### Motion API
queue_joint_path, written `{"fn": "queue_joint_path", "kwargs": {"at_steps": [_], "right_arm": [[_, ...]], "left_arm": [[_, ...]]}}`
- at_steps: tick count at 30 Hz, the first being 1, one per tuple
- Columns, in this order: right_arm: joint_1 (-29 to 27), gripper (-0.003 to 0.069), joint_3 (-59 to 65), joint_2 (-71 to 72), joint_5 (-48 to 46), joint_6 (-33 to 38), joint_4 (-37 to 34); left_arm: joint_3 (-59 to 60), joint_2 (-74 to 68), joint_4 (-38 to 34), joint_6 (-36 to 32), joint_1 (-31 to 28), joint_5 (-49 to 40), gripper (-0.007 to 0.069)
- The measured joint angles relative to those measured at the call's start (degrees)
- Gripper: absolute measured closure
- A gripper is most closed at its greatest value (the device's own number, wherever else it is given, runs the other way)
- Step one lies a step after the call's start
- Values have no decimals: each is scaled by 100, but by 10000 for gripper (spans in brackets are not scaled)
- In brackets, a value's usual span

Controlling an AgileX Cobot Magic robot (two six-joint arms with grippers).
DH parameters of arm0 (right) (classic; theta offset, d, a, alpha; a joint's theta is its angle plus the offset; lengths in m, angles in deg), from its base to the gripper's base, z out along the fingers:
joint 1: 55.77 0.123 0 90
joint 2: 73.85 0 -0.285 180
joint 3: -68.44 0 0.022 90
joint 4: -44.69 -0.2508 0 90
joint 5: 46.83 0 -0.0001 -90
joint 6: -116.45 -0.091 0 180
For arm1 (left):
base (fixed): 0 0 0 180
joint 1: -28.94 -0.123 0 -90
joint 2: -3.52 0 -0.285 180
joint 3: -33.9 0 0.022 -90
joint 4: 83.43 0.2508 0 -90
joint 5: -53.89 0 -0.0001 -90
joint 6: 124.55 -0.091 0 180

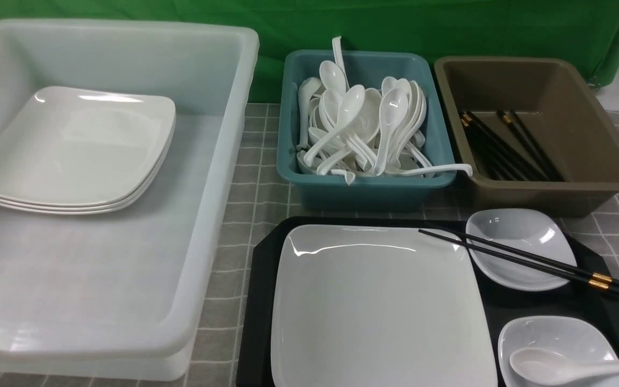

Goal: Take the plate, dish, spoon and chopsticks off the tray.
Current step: Use the right arm to grab a pair of chopsticks from the plate

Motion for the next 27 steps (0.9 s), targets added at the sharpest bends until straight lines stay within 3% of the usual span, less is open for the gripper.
{"fn": "queue_joint_path", "kwargs": {"at_steps": [10, 16, 21, 24, 27], "right_arm": [[0, 414, 0, 0, 0, 0, 0], [0, 414, 0, 0, 0, 0, 0], [0, 414, 0, 0, 0, 0, 0], [0, 414, 0, 0, 0, 0, 0], [0, 414, 0, 0, 0, 0, 0]], "left_arm": [[0, 0, -154, 99, 0, 176, 620], [0, 0, -1952, 1208, 0, 1264, 620], [-10, 0, -2373, 1624, 0, 2009, 620], [-334, 0, -2266, 1740, 0, 1575, 620], [-1244, -176, -1780, 1348, 0, 626, 620]]}}
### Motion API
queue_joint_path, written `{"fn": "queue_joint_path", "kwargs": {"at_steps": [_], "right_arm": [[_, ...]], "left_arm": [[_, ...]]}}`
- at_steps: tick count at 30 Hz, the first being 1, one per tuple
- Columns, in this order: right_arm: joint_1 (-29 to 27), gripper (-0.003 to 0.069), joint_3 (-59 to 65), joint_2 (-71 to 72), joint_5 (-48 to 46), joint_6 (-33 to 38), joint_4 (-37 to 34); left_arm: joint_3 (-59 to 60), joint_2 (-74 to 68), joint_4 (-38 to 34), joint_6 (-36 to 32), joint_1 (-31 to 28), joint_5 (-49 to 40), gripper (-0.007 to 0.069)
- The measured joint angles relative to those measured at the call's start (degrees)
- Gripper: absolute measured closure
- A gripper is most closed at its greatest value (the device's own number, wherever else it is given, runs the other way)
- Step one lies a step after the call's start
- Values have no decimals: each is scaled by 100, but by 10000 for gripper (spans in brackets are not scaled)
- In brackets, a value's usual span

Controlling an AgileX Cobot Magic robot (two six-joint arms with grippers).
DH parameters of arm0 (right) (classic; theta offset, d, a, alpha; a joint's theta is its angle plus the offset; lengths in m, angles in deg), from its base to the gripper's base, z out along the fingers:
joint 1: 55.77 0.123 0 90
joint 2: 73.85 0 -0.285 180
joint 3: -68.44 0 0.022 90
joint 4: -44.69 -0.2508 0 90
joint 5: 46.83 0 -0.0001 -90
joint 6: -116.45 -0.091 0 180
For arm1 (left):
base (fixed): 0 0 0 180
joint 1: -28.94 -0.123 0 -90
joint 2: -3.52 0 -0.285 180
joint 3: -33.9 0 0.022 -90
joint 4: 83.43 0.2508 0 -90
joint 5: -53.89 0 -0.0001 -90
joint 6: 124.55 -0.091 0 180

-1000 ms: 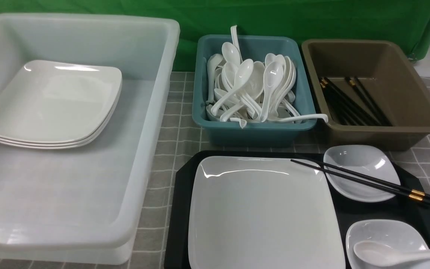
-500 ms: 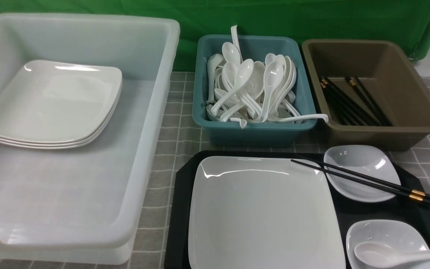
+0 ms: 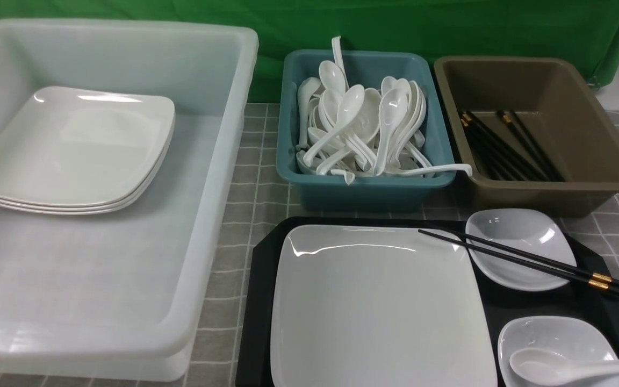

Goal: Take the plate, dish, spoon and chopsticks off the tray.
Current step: Use the right arm to grab a pair of chopsticks from the plate

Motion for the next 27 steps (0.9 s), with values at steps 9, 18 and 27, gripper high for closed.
{"fn": "queue_joint_path", "kwargs": {"at_steps": [9, 18, 27], "right_arm": [[0, 414, 0, 0, 0, 0, 0], [0, 414, 5, 0, 15, 0, 0], [0, 414, 5, 0, 1457, -2279, -518]], "left_arm": [[-2105, -2314, -360, -2247, 286, -2989, 620], [-2648, -4605, 84, -2755, 3172, -2368, 620], [-2648, -5198, 183, -2816, 3957, -2160, 620]]}}
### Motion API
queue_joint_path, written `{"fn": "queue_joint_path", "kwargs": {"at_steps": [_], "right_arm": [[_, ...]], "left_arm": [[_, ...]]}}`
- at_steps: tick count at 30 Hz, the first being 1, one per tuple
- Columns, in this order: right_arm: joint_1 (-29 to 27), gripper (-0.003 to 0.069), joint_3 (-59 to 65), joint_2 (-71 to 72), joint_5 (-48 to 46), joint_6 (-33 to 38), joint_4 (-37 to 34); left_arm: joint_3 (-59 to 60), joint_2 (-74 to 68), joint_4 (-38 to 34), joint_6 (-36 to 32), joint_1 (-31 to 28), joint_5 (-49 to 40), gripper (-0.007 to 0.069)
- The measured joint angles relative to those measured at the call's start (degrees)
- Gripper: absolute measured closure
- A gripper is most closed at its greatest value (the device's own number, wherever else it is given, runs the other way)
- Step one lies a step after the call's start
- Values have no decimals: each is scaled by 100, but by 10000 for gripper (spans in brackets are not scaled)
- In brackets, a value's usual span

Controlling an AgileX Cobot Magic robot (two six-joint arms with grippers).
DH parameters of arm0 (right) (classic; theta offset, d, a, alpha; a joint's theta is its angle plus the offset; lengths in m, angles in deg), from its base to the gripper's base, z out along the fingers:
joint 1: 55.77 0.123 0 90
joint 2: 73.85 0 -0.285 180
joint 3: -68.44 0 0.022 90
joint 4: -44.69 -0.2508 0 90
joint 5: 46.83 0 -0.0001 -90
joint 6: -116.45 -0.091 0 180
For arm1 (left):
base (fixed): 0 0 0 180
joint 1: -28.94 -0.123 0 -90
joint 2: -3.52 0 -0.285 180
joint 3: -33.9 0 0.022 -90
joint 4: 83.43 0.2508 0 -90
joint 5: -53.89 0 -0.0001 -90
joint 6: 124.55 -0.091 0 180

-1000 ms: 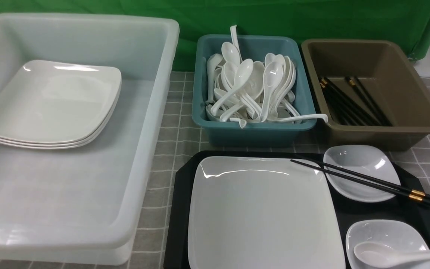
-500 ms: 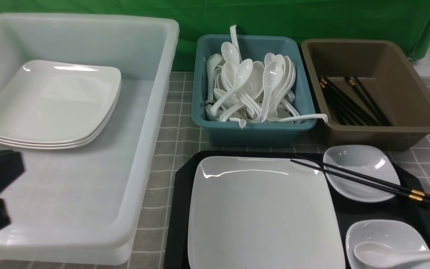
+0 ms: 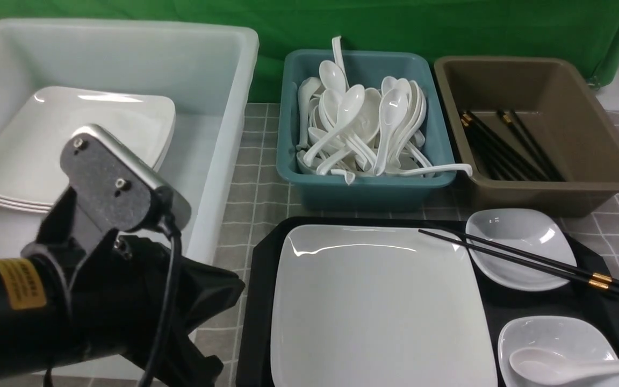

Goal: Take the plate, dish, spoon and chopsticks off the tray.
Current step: Use the right arm to grab a pair of chopsticks from the plate

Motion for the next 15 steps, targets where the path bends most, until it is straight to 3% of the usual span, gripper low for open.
{"fn": "queue_joint_path", "kwargs": {"at_steps": [4, 6, 7, 15], "right_arm": [[0, 418, 0, 0, 412, -844, -57], [44, 430, -68, -10, 227, -1050, -69], [196, 447, -406, -194, -313, -978, -75], [1356, 456, -3278, -3316, -3054, 1441, 6]], "left_arm": [[0, -6, -19, 34, 1, -137, 620], [0, -6, -18, 34, 1, -245, 620], [-5, 0, -24, 41, 1, -351, 620], [-715, -36, 22, 19, 1, -939, 620]]}}
